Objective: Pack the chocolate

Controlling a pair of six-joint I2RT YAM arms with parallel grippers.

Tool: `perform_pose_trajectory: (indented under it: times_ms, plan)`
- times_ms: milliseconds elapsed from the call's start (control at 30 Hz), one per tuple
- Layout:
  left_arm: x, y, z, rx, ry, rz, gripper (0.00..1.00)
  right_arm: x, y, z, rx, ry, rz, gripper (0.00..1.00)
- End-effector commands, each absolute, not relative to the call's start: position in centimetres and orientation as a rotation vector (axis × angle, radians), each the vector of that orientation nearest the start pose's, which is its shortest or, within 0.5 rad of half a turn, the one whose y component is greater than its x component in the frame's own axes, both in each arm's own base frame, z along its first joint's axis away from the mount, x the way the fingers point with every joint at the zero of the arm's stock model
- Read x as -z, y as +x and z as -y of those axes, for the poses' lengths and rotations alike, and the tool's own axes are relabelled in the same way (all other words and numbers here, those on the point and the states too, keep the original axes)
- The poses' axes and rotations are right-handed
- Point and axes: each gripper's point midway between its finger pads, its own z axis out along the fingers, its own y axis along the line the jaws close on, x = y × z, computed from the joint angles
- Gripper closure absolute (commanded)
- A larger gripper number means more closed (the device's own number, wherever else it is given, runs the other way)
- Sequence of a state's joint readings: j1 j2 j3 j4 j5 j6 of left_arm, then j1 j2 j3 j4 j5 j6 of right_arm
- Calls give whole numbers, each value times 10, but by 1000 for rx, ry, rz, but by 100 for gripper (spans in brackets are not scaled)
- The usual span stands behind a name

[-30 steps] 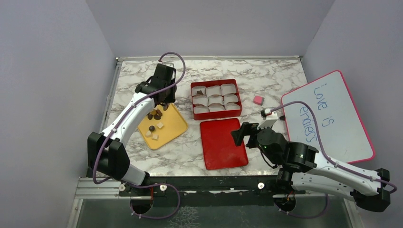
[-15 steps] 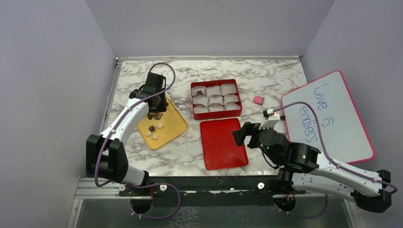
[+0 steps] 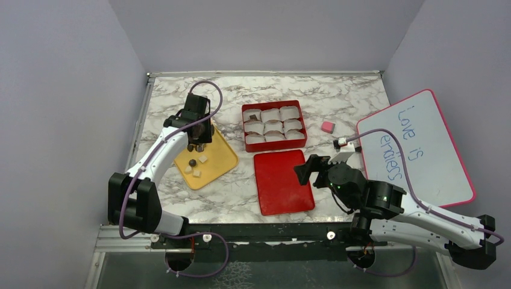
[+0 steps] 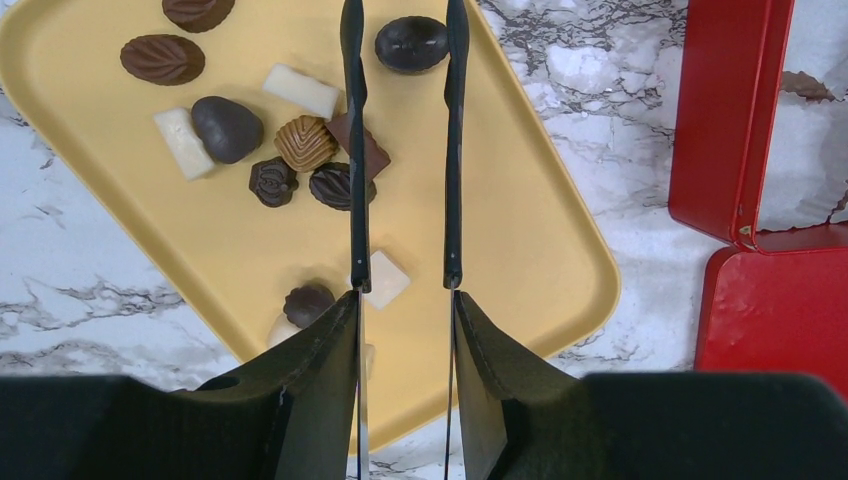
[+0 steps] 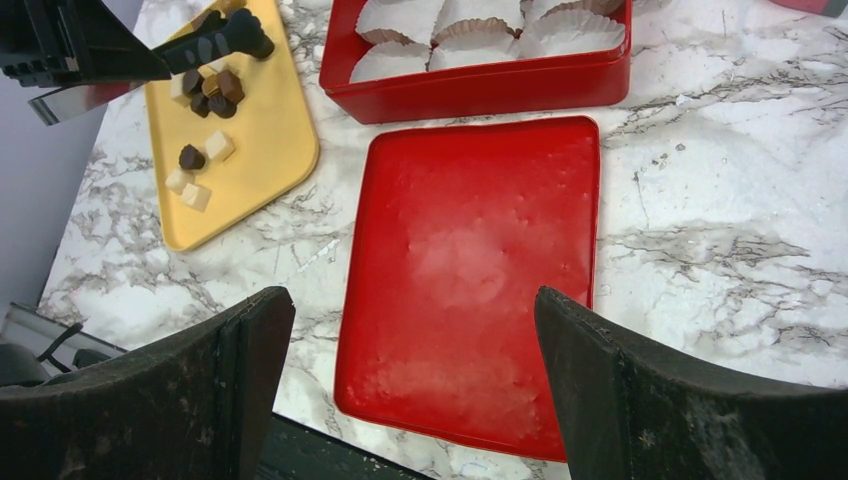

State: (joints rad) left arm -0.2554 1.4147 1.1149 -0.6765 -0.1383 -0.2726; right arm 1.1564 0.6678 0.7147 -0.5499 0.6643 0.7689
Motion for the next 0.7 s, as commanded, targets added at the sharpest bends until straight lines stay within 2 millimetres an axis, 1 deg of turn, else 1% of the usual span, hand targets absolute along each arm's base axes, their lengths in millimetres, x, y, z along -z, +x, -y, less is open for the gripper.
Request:
perform_pose_trajectory:
  times_ms: [0, 200, 667]
  plan:
    - [-133, 333, 77, 78, -78, -2504, 62, -209, 177, -187, -558, 29, -2005, 5]
    - [-121, 334, 80, 94, -60, -2534, 62, -210, 178, -190, -557, 21, -2003, 5]
    - [-114, 341, 76, 83, -80, -2551, 61, -203, 177, -188, -563, 23, -2000, 5]
